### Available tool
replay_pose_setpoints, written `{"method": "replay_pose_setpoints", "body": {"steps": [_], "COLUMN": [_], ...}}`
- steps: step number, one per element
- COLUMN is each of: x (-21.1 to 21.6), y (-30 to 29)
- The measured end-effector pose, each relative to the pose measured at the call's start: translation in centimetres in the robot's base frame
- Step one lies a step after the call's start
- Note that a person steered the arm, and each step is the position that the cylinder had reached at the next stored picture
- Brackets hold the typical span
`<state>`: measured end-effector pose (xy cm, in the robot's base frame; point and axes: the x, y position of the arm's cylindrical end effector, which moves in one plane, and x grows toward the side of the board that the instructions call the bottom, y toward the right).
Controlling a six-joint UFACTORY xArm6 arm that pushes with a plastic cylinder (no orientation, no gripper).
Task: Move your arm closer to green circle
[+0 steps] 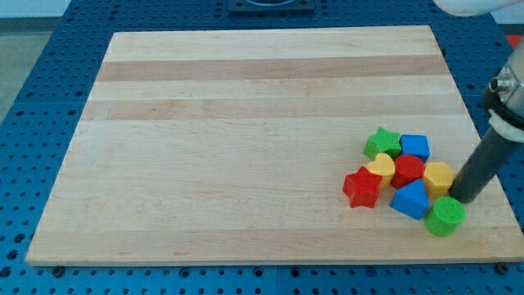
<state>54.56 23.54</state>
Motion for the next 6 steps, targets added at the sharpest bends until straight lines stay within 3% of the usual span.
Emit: {"method": "replay_pose_setpoints", "body": {"steps": [4,6], "x": [0.9,6.5], "y": [2.5,2.5]}}
